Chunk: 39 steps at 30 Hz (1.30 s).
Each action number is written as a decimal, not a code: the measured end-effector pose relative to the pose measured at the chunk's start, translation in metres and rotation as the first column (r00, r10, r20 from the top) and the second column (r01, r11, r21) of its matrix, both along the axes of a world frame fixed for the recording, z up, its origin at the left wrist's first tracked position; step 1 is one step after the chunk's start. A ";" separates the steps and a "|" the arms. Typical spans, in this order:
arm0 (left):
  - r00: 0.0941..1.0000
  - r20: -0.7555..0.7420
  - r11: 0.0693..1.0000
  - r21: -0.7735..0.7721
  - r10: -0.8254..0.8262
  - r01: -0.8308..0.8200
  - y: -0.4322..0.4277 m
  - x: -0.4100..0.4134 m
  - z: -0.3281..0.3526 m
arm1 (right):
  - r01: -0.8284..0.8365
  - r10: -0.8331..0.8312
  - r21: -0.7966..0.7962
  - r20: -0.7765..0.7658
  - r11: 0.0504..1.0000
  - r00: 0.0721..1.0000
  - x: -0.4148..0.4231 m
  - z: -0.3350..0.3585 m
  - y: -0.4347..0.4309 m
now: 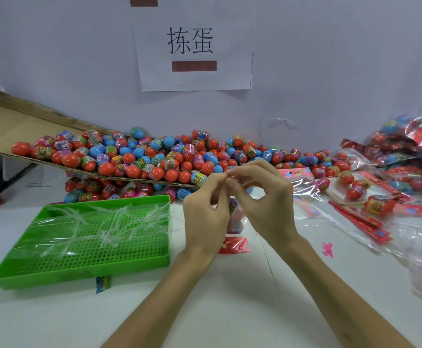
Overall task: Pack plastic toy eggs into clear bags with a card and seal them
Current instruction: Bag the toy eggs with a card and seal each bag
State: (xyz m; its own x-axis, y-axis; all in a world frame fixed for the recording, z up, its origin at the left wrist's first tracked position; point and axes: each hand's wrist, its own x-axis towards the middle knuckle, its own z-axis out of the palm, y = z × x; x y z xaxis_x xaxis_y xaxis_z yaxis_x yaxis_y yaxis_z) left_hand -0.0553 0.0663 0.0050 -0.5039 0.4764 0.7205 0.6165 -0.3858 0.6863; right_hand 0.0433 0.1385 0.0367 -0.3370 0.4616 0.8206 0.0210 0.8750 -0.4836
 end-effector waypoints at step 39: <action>0.985 0.173 1.000 0.007 -0.022 0.021 0.003 -0.005 0.008 | 0.142 -0.152 -0.359 0.001 0.922 0.988 0.013 0.002 0.041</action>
State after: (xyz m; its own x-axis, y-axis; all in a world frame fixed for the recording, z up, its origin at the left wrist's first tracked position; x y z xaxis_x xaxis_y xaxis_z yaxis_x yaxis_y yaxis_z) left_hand -0.0608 0.0690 0.0131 -0.6108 0.4852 0.6257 0.4799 -0.4017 0.7799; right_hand 0.0566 0.1797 0.0386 -0.2235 0.7684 0.5997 0.1189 0.6322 -0.7656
